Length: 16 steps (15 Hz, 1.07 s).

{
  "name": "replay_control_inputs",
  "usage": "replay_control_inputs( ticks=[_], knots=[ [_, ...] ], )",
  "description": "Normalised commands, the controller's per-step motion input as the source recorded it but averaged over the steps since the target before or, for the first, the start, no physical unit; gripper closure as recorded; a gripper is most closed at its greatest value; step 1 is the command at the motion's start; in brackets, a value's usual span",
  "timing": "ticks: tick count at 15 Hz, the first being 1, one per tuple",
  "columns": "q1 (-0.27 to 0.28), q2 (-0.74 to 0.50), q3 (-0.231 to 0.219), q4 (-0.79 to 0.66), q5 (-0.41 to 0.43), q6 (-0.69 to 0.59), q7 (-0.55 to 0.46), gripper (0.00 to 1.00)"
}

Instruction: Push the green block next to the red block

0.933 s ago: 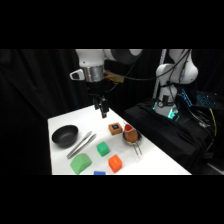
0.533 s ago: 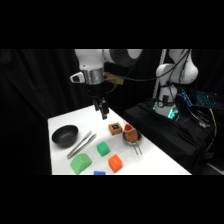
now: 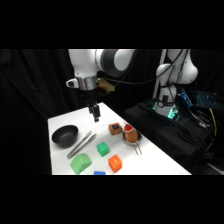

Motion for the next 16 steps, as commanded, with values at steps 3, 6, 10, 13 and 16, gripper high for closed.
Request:
replay_control_inputs(
  ticks=[3, 6, 10, 13, 16],
  knots=[
    [-0.102, 0.27, -0.03, 0.1, 0.027, 0.31, -0.27, 0.0],
    [-0.096, 0.28, -0.011, 0.1, 0.05, 0.32, -0.27, 0.0],
    [-0.088, 0.28, 0.01, 0.15, 0.054, 0.28, -0.26, 0.0],
    [-0.098, 0.25, 0.047, 0.17, 0.08, 0.19, -0.25, 0.0],
    [-0.097, 0.2, 0.084, 0.13, 0.099, 0.16, -0.22, 0.0]
  ],
)
